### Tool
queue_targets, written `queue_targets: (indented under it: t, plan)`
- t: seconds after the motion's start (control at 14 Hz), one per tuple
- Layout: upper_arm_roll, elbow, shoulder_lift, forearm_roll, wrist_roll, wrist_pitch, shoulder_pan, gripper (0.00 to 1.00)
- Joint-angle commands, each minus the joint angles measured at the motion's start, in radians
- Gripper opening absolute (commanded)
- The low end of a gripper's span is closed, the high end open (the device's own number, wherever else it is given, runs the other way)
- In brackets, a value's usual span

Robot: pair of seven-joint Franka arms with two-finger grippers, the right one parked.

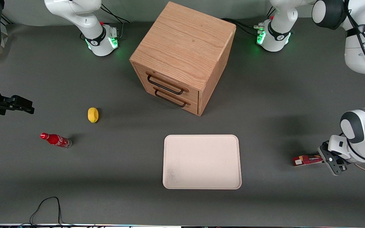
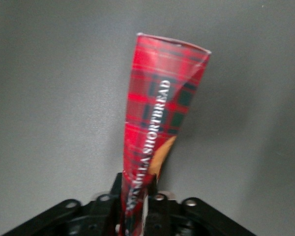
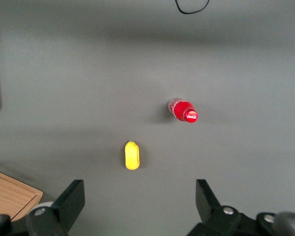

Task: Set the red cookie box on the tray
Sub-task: 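Close the left gripper on the box's end and lift it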

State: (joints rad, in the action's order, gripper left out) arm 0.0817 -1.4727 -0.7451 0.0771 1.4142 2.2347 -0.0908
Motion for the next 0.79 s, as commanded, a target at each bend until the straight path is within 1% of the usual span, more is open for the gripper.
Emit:
queue_targets:
  t: [0.0,0.14,0.29,0.36,0.5,0.71]
  plan:
    - [0.003,-0.014,0.019,0.015,0.006,0.026,0.005,0.0]
    - [0.003,-0.005,0.044,0.007,-0.039,-0.007,0.013,0.0]
    - [0.001,0.009,0.088,0.007,-0.139,-0.096,0.016,0.0]
    - [0.0,0.02,0.116,0.006,-0.206,-0.145,0.019,0.0]
    - [0.003,0.035,0.179,0.003,-0.343,-0.249,0.057,0.0]
    - [0.033,0.093,0.245,-0.01,-0.642,-0.439,0.146,0.0]
